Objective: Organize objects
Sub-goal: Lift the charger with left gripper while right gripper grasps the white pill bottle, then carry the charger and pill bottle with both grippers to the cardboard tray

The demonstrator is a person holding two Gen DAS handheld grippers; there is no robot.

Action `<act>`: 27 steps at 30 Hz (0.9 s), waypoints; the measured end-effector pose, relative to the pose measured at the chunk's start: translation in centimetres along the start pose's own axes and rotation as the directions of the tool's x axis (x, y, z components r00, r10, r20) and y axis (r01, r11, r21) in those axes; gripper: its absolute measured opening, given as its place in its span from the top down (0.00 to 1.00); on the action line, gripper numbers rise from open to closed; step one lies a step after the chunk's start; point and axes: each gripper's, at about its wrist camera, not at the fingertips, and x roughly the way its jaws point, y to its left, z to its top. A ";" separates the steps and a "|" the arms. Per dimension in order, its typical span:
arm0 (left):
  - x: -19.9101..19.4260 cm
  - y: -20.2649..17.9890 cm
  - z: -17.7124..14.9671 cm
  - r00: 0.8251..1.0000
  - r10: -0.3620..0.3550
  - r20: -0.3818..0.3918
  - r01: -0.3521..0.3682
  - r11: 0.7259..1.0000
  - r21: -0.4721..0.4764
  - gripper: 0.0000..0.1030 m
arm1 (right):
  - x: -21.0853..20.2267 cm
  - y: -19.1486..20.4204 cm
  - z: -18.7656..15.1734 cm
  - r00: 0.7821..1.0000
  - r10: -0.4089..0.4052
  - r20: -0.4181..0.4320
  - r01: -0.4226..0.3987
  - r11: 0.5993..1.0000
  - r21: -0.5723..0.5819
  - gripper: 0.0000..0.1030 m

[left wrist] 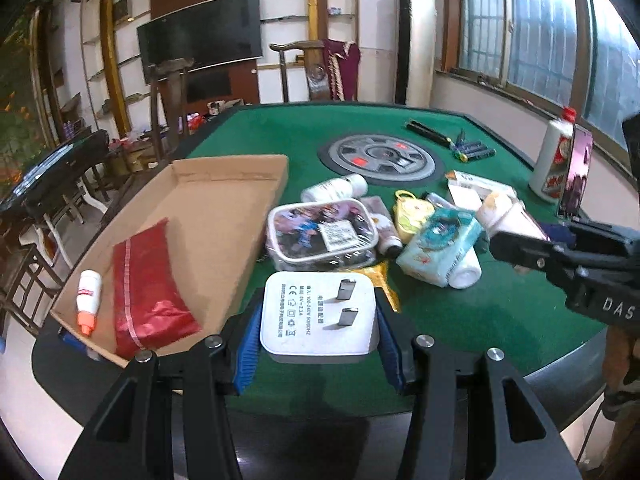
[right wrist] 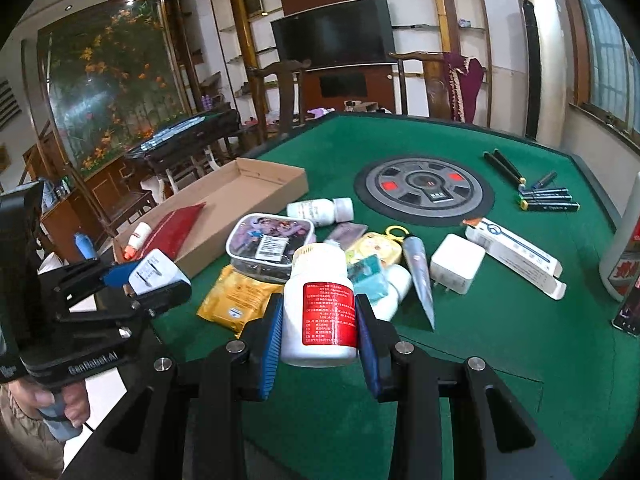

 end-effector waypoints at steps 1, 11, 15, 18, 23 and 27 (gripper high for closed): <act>-0.4 0.7 0.1 1.000 0.003 0.005 -0.003 1.000 -0.017 0.52 | 0.0 0.2 0.1 1.000 0.005 0.000 -0.005 1.000 -0.004 0.64; -2.3 6.0 0.4 0.998 0.059 0.015 -0.056 0.990 -0.131 0.52 | 1.3 1.4 0.2 0.999 0.033 -0.024 -0.034 0.999 -0.030 0.64; -3.1 8.1 0.7 0.994 0.105 0.030 -0.099 0.981 -0.166 0.52 | 1.4 2.2 0.4 0.999 0.047 -0.022 -0.048 0.998 -0.048 0.64; -4.0 10.1 1.0 0.988 0.150 0.047 -0.137 0.970 -0.203 0.52 | 1.2 2.6 0.3 0.998 0.054 -0.014 -0.055 0.997 -0.054 0.64; -5.1 13.7 1.2 0.976 0.212 0.044 -0.192 0.943 -0.272 0.52 | 1.2 3.1 -0.1 0.997 0.073 -0.015 -0.074 0.996 -0.054 0.64; -4.8 15.4 0.8 0.972 0.234 0.025 -0.215 0.928 -0.304 0.52 | 1.9 3.3 -0.1 0.996 0.085 -0.029 -0.087 0.995 -0.052 0.64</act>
